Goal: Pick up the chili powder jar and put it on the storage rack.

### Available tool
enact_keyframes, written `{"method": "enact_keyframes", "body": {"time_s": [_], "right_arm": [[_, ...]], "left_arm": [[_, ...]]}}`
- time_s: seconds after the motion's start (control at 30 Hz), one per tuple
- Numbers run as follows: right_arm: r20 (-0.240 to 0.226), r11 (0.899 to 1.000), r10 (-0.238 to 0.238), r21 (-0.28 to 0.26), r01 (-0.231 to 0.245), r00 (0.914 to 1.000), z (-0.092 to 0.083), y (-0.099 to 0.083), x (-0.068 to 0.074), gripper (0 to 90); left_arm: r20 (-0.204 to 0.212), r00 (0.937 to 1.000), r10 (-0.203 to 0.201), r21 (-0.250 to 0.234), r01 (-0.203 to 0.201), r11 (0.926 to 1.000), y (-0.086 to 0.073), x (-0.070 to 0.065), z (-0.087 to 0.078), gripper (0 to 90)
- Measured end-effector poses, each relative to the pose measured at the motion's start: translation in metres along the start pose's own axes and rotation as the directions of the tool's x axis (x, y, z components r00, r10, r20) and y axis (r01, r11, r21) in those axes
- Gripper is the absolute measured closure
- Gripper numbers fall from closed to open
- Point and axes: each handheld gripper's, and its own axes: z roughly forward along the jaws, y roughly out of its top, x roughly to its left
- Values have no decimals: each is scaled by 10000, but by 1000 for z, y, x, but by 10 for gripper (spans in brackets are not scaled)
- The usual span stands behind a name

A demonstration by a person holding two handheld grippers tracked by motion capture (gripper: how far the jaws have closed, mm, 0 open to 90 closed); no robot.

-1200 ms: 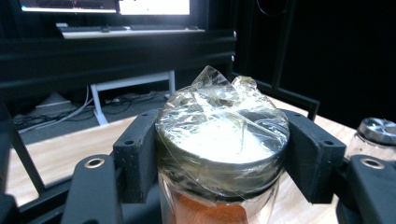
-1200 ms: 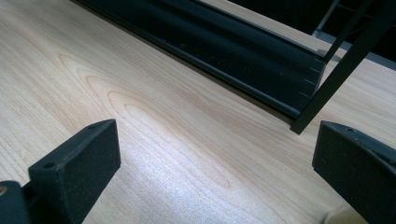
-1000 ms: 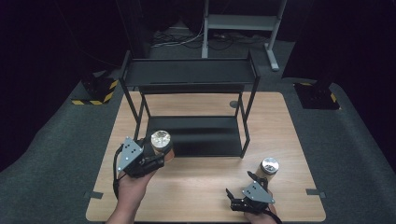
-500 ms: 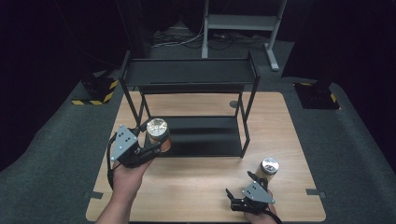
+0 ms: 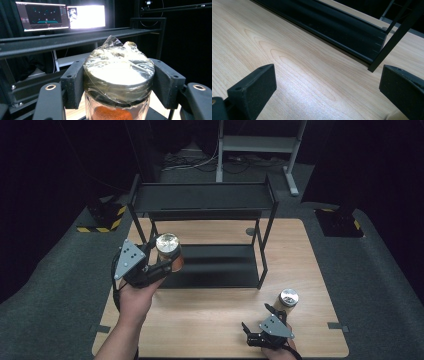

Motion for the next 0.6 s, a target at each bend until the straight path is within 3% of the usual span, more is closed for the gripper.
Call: {"method": "enact_keyframes", "body": {"time_s": [0.6], "right_arm": [[-15, 10000, -31, -10, 31, 10000, 0, 0, 0, 0]], "left_arm": [[-86, 9999, -81, -310, 78, 9995, 27, 4, 20, 342]]}}
